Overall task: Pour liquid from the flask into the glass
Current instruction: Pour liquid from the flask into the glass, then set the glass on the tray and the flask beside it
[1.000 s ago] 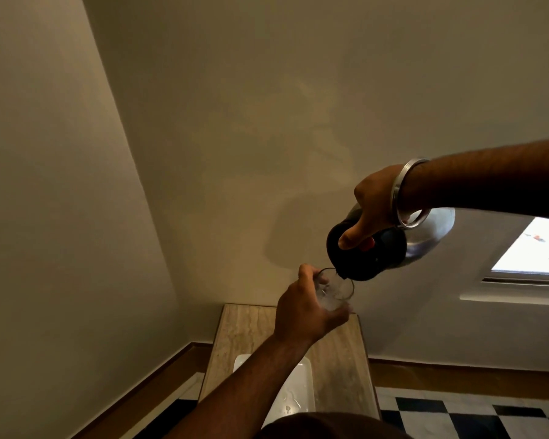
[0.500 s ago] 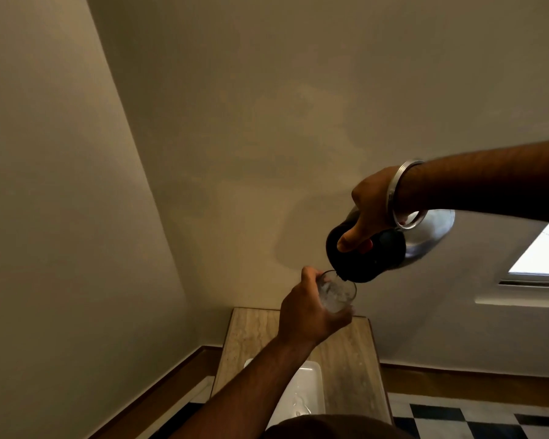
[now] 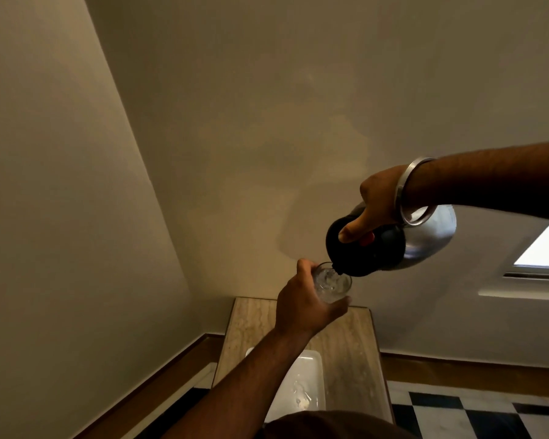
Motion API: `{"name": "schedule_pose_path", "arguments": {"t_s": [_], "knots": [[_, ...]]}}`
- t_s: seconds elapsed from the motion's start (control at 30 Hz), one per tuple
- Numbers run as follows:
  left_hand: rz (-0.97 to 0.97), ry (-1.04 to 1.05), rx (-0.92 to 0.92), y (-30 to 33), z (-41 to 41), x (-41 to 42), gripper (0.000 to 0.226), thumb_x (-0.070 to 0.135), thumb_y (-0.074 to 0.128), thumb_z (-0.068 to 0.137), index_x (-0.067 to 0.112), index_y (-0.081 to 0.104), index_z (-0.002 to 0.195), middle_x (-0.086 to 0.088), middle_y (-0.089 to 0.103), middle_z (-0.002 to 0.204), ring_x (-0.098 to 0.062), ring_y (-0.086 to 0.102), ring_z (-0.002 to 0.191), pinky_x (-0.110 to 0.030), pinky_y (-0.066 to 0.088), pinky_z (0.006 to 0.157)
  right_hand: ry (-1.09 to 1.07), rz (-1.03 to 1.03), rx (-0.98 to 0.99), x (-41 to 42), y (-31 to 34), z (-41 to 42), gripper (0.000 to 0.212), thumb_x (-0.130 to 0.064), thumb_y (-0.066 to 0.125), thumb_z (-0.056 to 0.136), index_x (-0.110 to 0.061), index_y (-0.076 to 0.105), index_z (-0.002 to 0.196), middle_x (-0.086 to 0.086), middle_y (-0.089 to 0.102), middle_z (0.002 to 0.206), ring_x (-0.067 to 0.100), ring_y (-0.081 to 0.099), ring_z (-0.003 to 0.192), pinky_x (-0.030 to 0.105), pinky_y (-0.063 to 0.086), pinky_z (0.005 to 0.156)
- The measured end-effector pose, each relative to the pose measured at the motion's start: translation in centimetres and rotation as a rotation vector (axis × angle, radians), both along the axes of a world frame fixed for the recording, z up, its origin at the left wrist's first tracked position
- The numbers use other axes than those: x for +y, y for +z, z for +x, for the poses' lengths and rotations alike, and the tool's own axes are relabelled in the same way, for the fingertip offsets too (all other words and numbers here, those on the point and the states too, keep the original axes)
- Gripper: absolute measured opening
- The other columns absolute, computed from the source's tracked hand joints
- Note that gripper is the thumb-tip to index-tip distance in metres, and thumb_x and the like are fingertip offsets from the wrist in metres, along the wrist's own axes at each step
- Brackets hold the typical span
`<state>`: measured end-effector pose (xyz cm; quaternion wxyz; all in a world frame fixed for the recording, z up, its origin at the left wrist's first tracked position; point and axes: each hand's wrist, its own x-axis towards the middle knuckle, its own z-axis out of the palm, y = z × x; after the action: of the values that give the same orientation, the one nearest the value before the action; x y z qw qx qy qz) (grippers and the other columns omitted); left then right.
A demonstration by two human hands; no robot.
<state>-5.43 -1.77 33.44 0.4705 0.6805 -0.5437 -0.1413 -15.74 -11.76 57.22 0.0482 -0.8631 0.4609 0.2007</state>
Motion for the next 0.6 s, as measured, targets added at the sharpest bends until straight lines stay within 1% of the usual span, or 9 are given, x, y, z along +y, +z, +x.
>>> {"name": "schedule_pose_path", "arguments": {"t_s": [0.03, 0.07, 0.13, 0.2, 0.3, 0.37, 0.4, 0.5, 0.6], "knots": [[0.008, 0.011, -0.010, -0.1, 0.1, -0.1, 0.079, 0.071, 0.078, 0.058, 0.028, 0.042, 0.114, 0.010, 0.065, 0.100, -0.006, 0.063, 0.079, -0.016, 0.053, 0.058, -0.025, -0.036, -0.023, -0.4, -0.4, -0.3, 0.062, -0.076, 0.066, 0.062, -0.014, 0.061, 0.059, 0.003, 0.064, 0.059, 0.021, 0.061, 0.060, 0.030, 0.049, 0.062], [0.018, 0.021, -0.018, -0.3, 0.1, -0.2, 0.078, 0.069, 0.079, 0.058, 0.028, 0.042, 0.113, 0.010, 0.066, 0.101, -0.006, 0.064, 0.079, -0.018, 0.053, 0.059, -0.046, -0.026, -0.036, -0.6, -1.0, -0.6, 0.064, -0.077, 0.066, 0.061, -0.013, 0.060, 0.057, 0.000, 0.061, 0.052, 0.020, 0.058, 0.056, 0.029, 0.047, 0.059], [0.040, 0.034, -0.020, -0.7, 0.0, -0.3, 0.077, 0.064, 0.082, 0.058, 0.029, 0.042, 0.113, 0.009, 0.067, 0.101, -0.007, 0.065, 0.080, -0.023, 0.057, 0.061, -0.124, 0.058, -0.083, -1.3, -1.6, -1.4, 0.066, -0.078, 0.066, 0.059, -0.014, 0.058, 0.051, -0.005, 0.056, 0.036, 0.019, 0.055, 0.049, 0.028, 0.045, 0.056], [0.065, 0.048, -0.010, -1.2, -0.1, -0.3, 0.076, 0.062, 0.084, 0.057, 0.030, 0.042, 0.112, 0.010, 0.068, 0.100, -0.008, 0.067, 0.081, -0.029, 0.059, 0.063, -0.172, 0.099, -0.131, -2.0, -2.4, -2.1, 0.065, -0.078, 0.066, 0.059, -0.013, 0.059, 0.051, -0.006, 0.052, 0.028, 0.018, 0.054, 0.044, 0.026, 0.044, 0.054], [0.116, 0.073, -0.007, -2.2, -0.4, -0.4, 0.076, 0.062, 0.084, 0.056, 0.033, 0.043, 0.112, 0.011, 0.068, 0.100, -0.008, 0.066, 0.083, -0.033, 0.059, 0.067, -0.286, 0.190, -0.242, -3.1, -4.5, -3.7, 0.064, -0.076, 0.068, 0.060, -0.012, 0.063, 0.062, -0.006, 0.055, 0.029, 0.017, 0.058, 0.039, 0.022, 0.044, 0.046], [0.141, 0.101, -0.004, -3.0, -0.6, -0.3, 0.075, 0.063, 0.083, 0.053, 0.035, 0.044, 0.111, 0.014, 0.067, 0.100, -0.007, 0.064, 0.084, -0.032, 0.058, 0.068, -0.405, 0.292, -0.344, -3.6, -6.2, -5.1, 0.059, -0.070, 0.069, 0.067, -0.011, 0.064, 0.067, -0.004, 0.055, 0.028, 0.012, 0.055, 0.027, 0.015, 0.040, 0.034], [0.153, 0.116, -0.004, -3.6, -0.9, -0.4, 0.075, 0.064, 0.082, 0.052, 0.036, 0.045, 0.111, 0.015, 0.065, 0.101, -0.006, 0.063, 0.085, -0.031, 0.057, 0.069, -0.463, 0.343, -0.394, -3.7, -7.1, -5.8, 0.057, -0.067, 0.069, 0.069, -0.011, 0.064, 0.068, -0.003, 0.054, 0.028, 0.012, 0.053, 0.023, 0.013, 0.037, 0.031], [0.175, 0.144, -0.003, -5.3, -1.5, -0.6, 0.075, 0.063, 0.081, 0.051, 0.036, 0.047, 0.113, 0.015, 0.059, 0.108, -0.006, 0.059, 0.090, -0.029, 0.056, 0.069, -0.647, 0.501, -0.587, -3.9, -10.7, -7.8, 0.051, -0.060, 0.070, 0.075, -0.010, 0.063, 0.071, -0.001, 0.054, 0.028, 0.012, 0.051, 0.021, 0.013, 0.036, 0.028], [0.232, 0.148, 0.032, -7.5, -1.8, -0.6, 0.078, 0.059, 0.084, 0.053, 0.033, 0.050, 0.118, 0.010, 0.054, 0.115, -0.010, 0.058, 0.094, -0.034, 0.057, 0.073, -0.858, 0.644, -0.848, -3.4, -15.4, -9.2, 0.042, -0.053, 0.072, 0.076, -0.012, 0.062, 0.071, -0.002, 0.053, 0.031, 0.010, 0.048, 0.022, 0.013, 0.036, 0.027]]}}
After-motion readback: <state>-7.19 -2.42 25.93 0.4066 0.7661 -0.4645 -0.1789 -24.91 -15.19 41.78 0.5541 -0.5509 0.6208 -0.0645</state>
